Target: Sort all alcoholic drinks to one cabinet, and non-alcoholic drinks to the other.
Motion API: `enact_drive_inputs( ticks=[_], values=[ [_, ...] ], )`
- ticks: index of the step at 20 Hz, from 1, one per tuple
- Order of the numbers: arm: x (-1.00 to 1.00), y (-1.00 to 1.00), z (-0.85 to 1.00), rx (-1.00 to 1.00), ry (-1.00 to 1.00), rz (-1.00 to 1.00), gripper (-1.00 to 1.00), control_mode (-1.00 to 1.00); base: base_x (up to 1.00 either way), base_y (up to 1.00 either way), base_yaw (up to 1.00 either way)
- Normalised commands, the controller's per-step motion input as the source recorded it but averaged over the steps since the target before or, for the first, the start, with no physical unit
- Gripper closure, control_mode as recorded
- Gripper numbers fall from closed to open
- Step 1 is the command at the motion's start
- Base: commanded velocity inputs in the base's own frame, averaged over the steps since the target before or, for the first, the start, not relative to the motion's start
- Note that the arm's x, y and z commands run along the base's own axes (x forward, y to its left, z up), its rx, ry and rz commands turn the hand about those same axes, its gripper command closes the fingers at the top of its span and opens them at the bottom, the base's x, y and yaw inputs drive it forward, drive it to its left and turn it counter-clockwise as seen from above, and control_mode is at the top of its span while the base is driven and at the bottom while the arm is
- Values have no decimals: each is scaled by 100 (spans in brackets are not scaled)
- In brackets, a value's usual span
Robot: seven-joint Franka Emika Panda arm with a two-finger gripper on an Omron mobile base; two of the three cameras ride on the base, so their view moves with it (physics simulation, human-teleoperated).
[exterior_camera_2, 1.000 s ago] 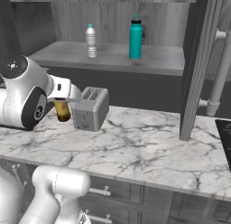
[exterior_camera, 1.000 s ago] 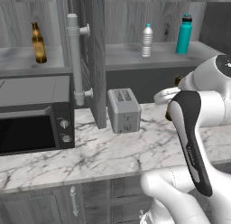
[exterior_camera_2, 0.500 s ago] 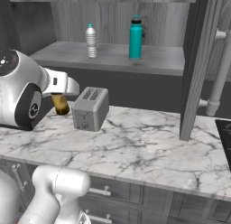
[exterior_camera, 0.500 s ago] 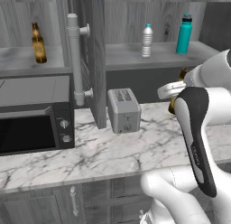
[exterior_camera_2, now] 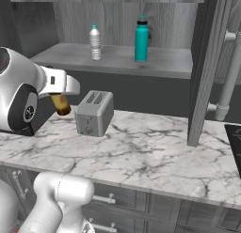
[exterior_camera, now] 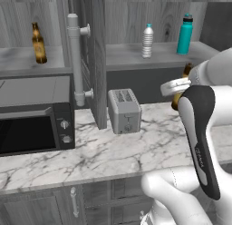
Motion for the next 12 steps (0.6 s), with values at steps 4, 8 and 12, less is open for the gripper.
enact_drive_inputs(
  ticks=[4, 8, 12],
  values=[
    [0, 0, 4, 0, 0, 0, 100, -100, 0, 0, 0],
    [0, 0, 1, 0, 0, 0, 100, -100, 0, 0, 0],
    [0, 0, 0, 0, 0, 0, 100, 100, -11, 0, 0]
  ],
)
